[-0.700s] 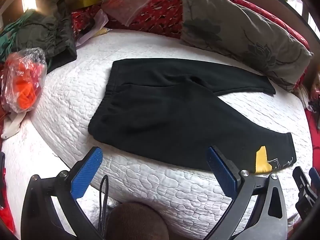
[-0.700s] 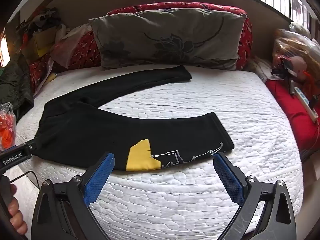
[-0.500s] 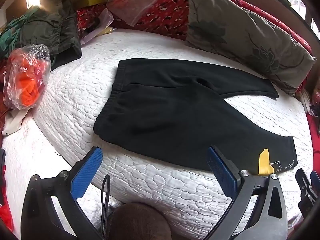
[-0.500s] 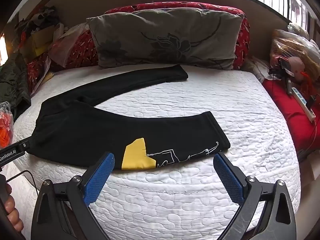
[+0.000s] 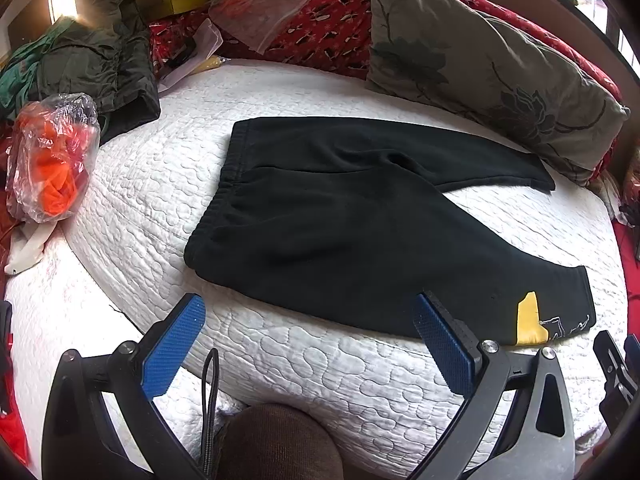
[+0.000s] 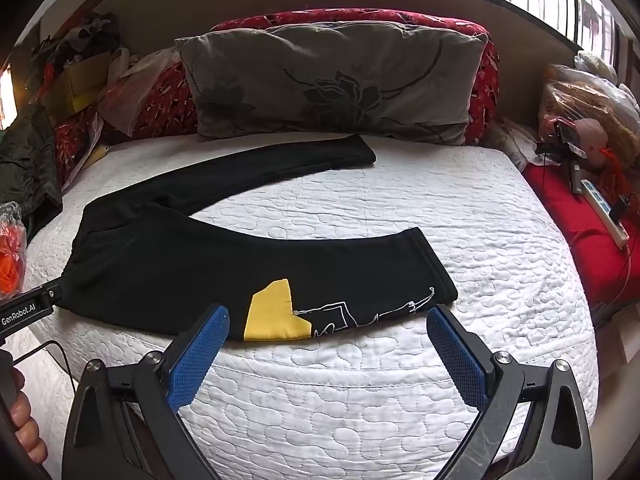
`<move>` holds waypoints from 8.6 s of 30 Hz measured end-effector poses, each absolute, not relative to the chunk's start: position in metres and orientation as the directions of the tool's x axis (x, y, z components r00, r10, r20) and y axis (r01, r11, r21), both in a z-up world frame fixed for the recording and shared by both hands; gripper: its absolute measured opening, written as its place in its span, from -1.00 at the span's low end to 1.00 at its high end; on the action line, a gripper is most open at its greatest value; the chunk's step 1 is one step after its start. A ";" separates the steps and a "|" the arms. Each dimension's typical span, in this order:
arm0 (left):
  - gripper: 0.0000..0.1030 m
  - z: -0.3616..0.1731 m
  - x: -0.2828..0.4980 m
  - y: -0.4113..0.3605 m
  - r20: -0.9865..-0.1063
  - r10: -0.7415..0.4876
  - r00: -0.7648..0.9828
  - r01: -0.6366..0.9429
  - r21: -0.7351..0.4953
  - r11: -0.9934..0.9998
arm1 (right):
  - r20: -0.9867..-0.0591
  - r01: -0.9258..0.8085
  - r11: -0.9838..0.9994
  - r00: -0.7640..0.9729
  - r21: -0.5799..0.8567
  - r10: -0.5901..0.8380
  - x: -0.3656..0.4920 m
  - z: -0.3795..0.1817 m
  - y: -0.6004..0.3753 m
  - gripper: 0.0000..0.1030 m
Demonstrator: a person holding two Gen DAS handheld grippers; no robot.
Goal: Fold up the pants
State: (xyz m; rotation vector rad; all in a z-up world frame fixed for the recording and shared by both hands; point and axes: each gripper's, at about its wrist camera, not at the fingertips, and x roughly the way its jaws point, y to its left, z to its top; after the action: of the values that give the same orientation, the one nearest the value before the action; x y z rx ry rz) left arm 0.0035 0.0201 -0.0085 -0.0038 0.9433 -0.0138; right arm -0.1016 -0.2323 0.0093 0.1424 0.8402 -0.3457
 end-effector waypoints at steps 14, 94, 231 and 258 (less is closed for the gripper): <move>1.00 -0.006 0.001 0.010 -0.803 -0.029 0.595 0.036 -0.009 0.999 | -0.758 0.367 0.930 0.607 -0.001 -0.240 -0.102 0.001 -0.238 0.94; 1.00 -0.021 0.262 0.119 -0.942 -0.209 0.261 -0.112 -0.245 0.963 | -0.876 0.360 0.930 0.469 0.073 -0.114 0.188 -0.031 -0.429 0.86; -0.51 -0.084 0.085 0.107 -0.776 -0.618 0.129 -0.218 -0.630 0.746 | -0.672 0.568 0.361 0.648 0.740 0.358 -0.112 -0.062 -0.410 0.04; -0.75 -0.114 0.098 0.098 -0.818 -0.562 0.122 -0.389 -0.561 0.731 | -0.813 0.541 0.663 0.552 0.517 0.185 -0.084 -0.064 -0.389 -0.88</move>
State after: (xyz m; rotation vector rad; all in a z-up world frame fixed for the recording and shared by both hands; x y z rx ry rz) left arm 0.0982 0.0980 -0.1138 -0.8177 1.4937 -0.1492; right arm -0.0837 -0.3891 -0.0640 0.8507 0.9908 -0.2442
